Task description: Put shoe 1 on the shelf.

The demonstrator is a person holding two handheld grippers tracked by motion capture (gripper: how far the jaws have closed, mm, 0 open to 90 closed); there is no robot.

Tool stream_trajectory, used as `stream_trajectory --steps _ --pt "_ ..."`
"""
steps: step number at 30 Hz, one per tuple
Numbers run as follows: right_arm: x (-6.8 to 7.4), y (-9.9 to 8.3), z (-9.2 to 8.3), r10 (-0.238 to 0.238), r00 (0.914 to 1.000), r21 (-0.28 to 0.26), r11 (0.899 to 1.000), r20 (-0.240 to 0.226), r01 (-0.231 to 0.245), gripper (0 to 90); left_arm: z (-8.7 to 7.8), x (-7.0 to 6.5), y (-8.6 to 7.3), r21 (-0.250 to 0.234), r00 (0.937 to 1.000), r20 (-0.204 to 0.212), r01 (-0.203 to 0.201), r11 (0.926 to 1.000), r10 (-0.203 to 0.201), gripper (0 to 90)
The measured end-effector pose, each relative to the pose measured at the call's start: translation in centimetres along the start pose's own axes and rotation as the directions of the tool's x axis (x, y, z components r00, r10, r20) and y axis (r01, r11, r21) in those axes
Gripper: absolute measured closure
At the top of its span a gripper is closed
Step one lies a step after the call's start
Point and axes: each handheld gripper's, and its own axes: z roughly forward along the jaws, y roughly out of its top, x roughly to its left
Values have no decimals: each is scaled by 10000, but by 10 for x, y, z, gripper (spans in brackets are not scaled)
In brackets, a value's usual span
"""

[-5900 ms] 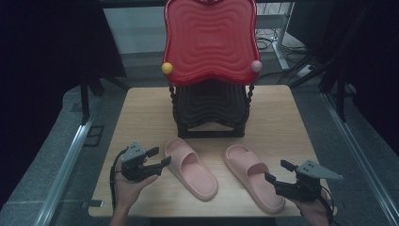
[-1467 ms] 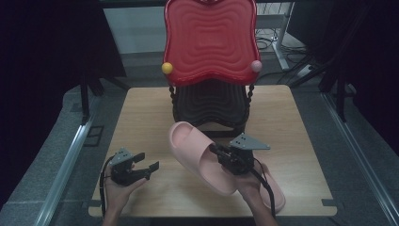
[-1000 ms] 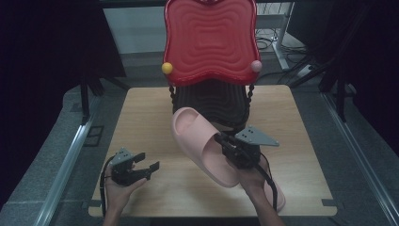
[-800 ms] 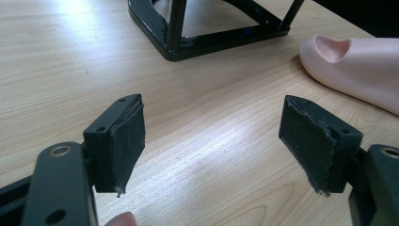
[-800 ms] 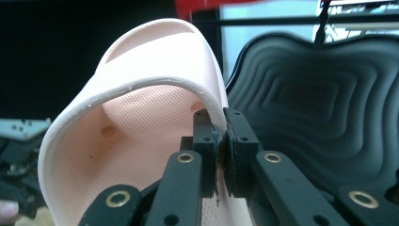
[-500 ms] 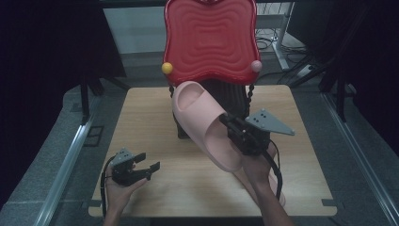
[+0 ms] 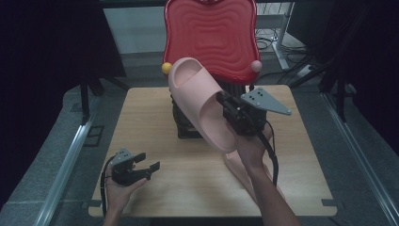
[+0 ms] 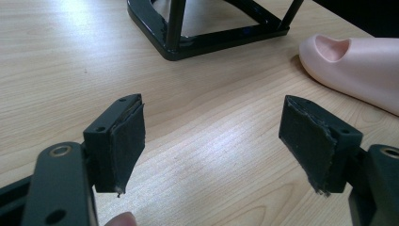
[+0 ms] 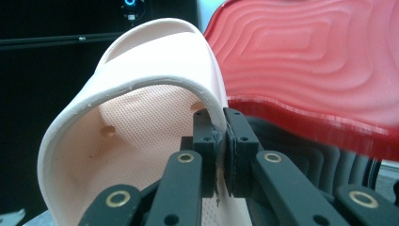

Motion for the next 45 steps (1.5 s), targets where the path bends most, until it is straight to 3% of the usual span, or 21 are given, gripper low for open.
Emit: stream_trajectory --steps 23,31,45 --pt "-3 61 68 180 9969 -191 9997 760 -165 845 -2 2 0 -70 9999 91 130 9999 -129 231" --pt "-2 71 95 320 9916 -95 9995 1251 -311 845 -2 2 0 -70 9999 124 104 9999 -103 231" --pt "-9 81 114 437 9858 -161 9990 1623 -416 845 -1 3 0 -100 9998 99 175 9998 -174 231"
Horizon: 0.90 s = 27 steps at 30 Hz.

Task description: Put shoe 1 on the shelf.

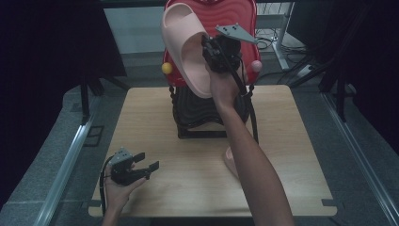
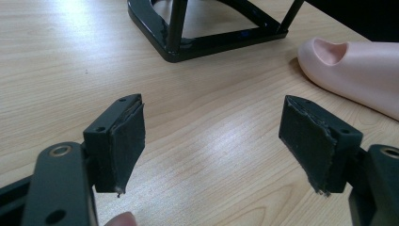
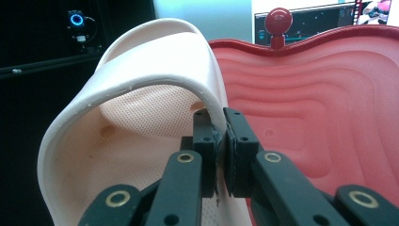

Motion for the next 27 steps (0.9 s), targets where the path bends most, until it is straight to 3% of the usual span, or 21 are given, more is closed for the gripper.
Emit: stream_trajectory --steps 15,27 --pt "7 22 22 98 9991 -222 9997 417 -89 845 -3 2 0 -60 10000 -26 16 10000 -16 231" --pt "15 28 68 461 9886 -187 9989 1433 -438 844 -4 6 0 -115 10000 -8 46 9999 -46 232"
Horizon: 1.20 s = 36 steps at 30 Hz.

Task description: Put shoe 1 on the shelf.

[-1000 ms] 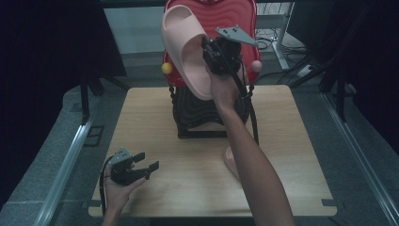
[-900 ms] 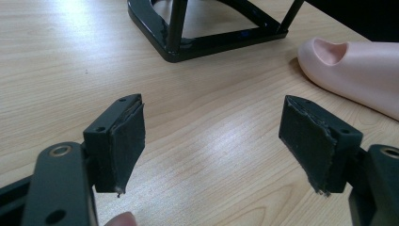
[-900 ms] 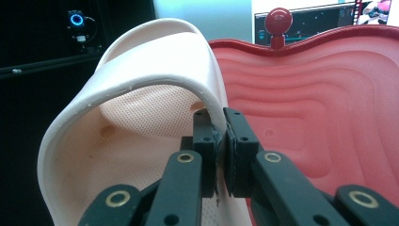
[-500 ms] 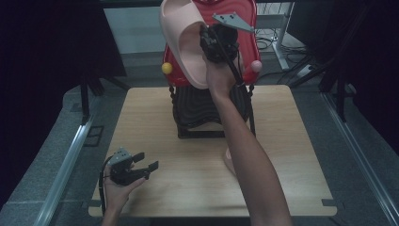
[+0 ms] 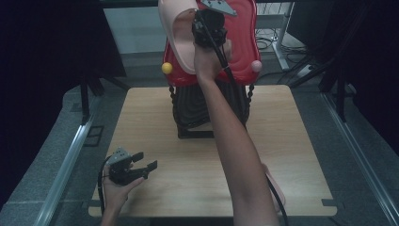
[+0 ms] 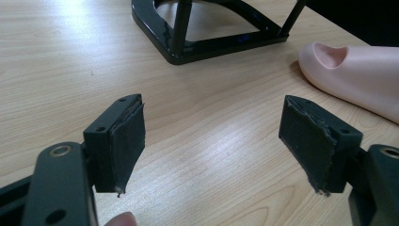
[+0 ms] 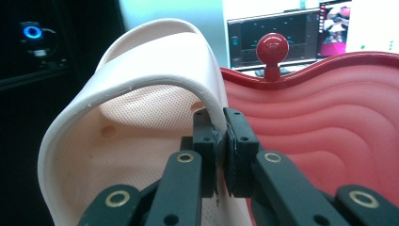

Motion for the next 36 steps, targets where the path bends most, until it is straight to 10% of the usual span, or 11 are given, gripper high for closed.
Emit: stream_trajectory --steps 9,16,27,36 --pt "0 -12 25 179 9982 302 9994 569 -196 830 -2 3 -1 -46 10000 -43 67 10000 -67 232" --pt "-2 -9 19 55 9996 111 9999 265 -58 652 1 2 -1 46 10000 -42 44 10000 -44 232" --pt "-15 -17 -16 -83 9954 378 9992 -953 120 598 6 -5 0 196 9998 -48 -186 9996 186 232" --pt "-33 -24 -49 -309 9709 774 9957 -2374 506 597 9 -7 0 275 9998 -81 -199 9994 201 232"
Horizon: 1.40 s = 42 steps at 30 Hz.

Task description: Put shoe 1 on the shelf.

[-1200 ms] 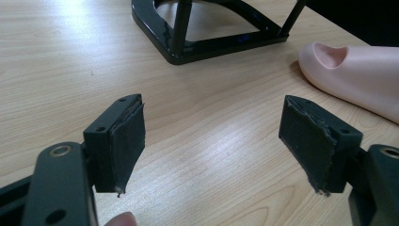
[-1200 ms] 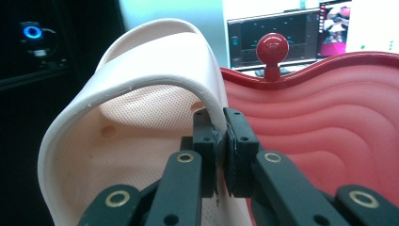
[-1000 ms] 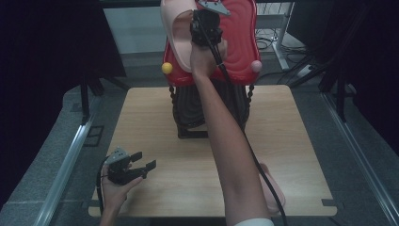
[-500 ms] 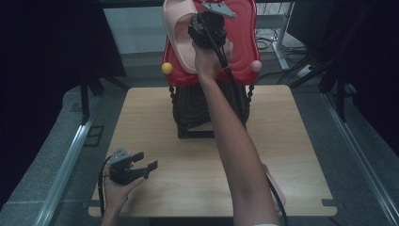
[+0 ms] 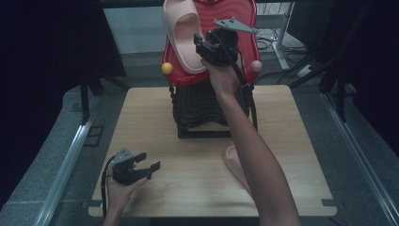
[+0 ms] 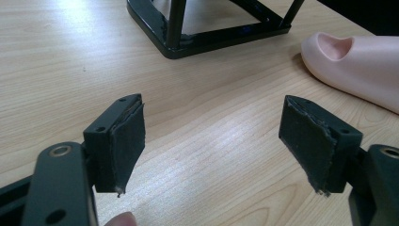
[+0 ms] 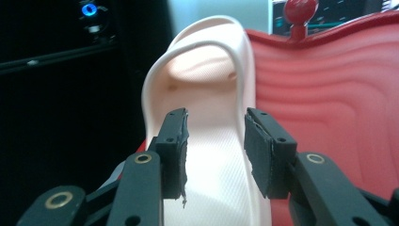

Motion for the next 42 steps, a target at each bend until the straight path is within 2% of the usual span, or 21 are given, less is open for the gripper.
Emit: stream_trajectory --steps 3,10,16,21,25,26,27,32,33,34,35,36,37,38,39,42 --pt "-3 -6 -10 -158 9992 250 9995 -356 167 592 -1 -1 0 -75 10000 -23 -15 10000 15 233" --pt "-12 -23 -34 -161 9955 494 9986 -932 207 592 0 -2 0 -49 10000 -32 -75 10000 75 234" --pt "-18 -37 -58 -418 9914 456 9978 -1237 478 592 1 -3 0 -15 9999 1 -114 9999 114 233" --pt "-26 -51 -72 -420 9883 662 9964 -1468 522 592 2 -6 0 -20 9999 10 -168 9999 168 233" --pt "-33 -71 -89 -501 9848 839 9944 -1666 648 592 3 -7 0 43 9998 11 -206 9998 206 232" --pt "-33 -71 -89 -501 9848 839 9944 -1666 648 592 3 -7 0 43 9998 11 -206 9998 206 232" --pt "-37 -80 -96 -496 9831 899 9937 -1762 663 589 3 -7 0 51 9998 5 -205 9998 205 232" --pt "-48 -103 -112 -344 9831 826 9953 -1799 499 589 4 -7 -1 60 9998 -25 -218 9997 219 232" --pt "-48 -103 -112 -344 9831 826 9953 -1799 499 589 4 -7 -1 60 9998 -25 -218 9997 219 232" --pt "-52 -113 -118 -306 9821 920 9946 -1857 484 589 4 -7 -1 66 9998 -18 -222 9997 222 232" --pt "-52 -113 -118 -306 9821 920 9946 -1857 484 589 4 -7 -1 56 9998 -22 -218 9997 218 232" --pt "-57 -123 -123 -264 9817 1054 9933 -1883 470 587 4 -8 -1 55 9998 -32 -215 9998 215 232" --pt "-57 -123 -123 -264 9817 1054 9933 -1883 470 587 4 -8 -1 55 9998 -32 -215 9998 215 232" --pt "-62 -133 -128 -204 9813 1179 9921 -1916 436 585 5 -8 -1 104 9997 -47 -238 9997 238 232" --pt "-62 -133 -128 -204 9813 1179 9921 -1916 436 585 5 -8 -1 104 9997 -47 -238 9997 238 232" --pt "-71 -151 -136 -49 9806 1384 9898 -1961 326 583 6 -8 -2 136 9997 -32 -233 9996 233 232"
